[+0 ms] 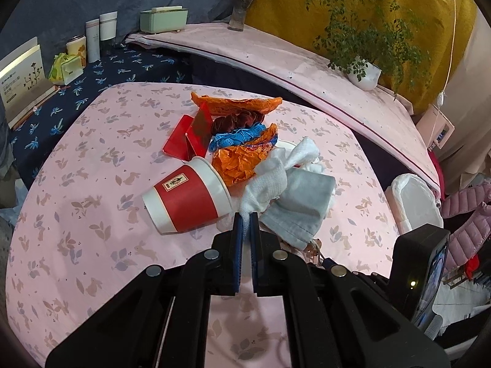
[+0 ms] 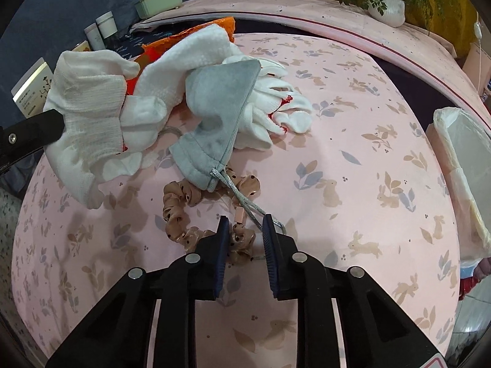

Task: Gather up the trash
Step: 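Lift the scrunchie with the right tool and carry it over the white bin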

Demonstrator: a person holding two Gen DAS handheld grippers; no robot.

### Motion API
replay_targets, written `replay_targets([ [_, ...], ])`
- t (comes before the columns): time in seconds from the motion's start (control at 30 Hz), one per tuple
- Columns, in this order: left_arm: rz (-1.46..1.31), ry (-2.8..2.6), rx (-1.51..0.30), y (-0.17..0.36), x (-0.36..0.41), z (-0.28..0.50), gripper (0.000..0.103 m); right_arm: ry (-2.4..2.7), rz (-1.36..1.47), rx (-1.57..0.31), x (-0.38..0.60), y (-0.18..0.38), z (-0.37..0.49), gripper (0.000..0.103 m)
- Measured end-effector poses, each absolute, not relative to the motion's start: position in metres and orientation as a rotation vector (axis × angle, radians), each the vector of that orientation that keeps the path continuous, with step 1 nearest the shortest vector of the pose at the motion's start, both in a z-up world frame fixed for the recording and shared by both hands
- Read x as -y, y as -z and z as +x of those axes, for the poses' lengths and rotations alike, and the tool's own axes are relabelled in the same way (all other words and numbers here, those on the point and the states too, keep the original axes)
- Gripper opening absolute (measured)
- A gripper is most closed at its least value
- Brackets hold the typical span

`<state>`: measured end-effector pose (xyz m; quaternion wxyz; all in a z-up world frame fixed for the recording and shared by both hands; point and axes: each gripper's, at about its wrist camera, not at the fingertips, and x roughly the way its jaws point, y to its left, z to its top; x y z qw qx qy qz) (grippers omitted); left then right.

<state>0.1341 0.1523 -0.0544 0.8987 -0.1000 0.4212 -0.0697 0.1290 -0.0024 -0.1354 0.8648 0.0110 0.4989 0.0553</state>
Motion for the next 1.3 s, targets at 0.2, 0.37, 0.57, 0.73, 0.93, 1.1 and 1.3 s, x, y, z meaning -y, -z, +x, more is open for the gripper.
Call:
replay_targets([
  [0.2, -0.198, 0.153, -0.873, 0.054, -0.143, 0.126, 0.004, -0.110, 0.044, -1.056, 0.019, 0.136, 0.114, 0.011],
  [0.37, -0.189, 0.167, -0.875, 0.053, -0.131, 0.118, 0.004, -0.101, 0.084, -1.050, 0.042, 0.130, 0.101, 0.010],
  [0.57, -0.163, 0.200, -0.866, 0.046, -0.106, 0.109, 0.004, -0.094, 0.111, -0.994, 0.064, 0.106, 0.087, 0.008],
  [0.73, -0.142, 0.240, -0.843, 0.031, -0.078, 0.107, 0.004, -0.075, 0.122, -0.936, 0.084, 0.082, 0.080, 0.007],
  [0.93, -0.114, 0.293, -0.826, 0.017, -0.040, 0.111, 0.004, -0.038, 0.143, -0.870, 0.119, 0.055, 0.078, 0.007],
  [1.1, -0.090, 0.339, -0.814, 0.008, -0.006, 0.115, 0.004, 0.008, 0.157, -0.824, 0.156, 0.036, 0.081, 0.007],
  [1.3, -0.074, 0.398, -0.802, -0.002, 0.036, 0.125, 0.004, 0.078, 0.178, -0.779, 0.205, 0.020, 0.086, 0.007],
])
